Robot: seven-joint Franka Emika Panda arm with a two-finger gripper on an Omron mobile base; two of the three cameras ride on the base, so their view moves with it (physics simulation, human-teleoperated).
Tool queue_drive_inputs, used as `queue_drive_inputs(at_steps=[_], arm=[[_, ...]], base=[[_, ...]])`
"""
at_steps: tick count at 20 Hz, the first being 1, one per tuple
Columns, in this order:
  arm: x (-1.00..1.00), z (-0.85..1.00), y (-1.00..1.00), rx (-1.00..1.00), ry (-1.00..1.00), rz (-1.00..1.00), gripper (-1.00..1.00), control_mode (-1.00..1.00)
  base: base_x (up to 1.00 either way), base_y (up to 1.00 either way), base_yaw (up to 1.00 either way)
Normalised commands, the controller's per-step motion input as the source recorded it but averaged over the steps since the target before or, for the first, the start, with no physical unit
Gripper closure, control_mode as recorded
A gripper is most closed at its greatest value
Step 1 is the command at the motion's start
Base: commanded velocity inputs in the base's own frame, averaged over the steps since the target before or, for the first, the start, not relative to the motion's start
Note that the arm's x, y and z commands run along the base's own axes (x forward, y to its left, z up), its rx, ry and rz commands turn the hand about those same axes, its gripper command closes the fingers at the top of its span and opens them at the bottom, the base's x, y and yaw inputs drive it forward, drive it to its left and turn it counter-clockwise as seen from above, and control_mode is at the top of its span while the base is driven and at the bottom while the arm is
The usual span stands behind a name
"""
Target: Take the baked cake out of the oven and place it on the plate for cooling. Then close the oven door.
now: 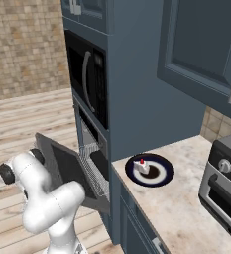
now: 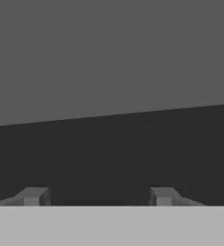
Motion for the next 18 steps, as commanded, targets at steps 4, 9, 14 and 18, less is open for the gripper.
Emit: queue_drive_inputs(at_steps=[4, 9, 14, 18], arm=[[0.46, 1.0, -0.59, -0.34, -0.51, 0.09, -1.0, -1.0], [0.9, 1.0, -0.59, -0.3, -0.31, 0.07, -1.0, -1.0], [1.0, 0.75, -0.39, -0.27, -0.12, 0.0, -1.0, -1.0], [0.98, 0.12, -0.11, -0.26, -0.04, 0.0, -1.0, -1.0]], base=[[0.0, 0.0, 0.0], [0.0, 0.0, 0.0], [0.0, 0.0, 0.0], [0.0, 0.0, 0.0]])
